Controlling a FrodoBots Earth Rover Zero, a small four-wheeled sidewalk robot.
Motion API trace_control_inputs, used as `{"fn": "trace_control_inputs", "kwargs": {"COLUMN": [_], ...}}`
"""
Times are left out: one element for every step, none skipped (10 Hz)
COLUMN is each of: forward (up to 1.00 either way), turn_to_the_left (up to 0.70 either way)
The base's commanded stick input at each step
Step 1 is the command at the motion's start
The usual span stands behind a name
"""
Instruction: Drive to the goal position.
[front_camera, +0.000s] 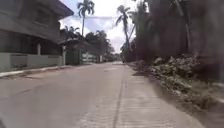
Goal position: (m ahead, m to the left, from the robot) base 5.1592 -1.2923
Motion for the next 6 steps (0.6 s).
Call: {"fn": "trace_control_inputs", "kwargs": {"forward": [1.00, 1.00, 1.00, 1.00, 0.92, 0.84], "turn_to_the_left": [0.00, 0.00, 0.00, 0.00, -0.09, -0.20]}}
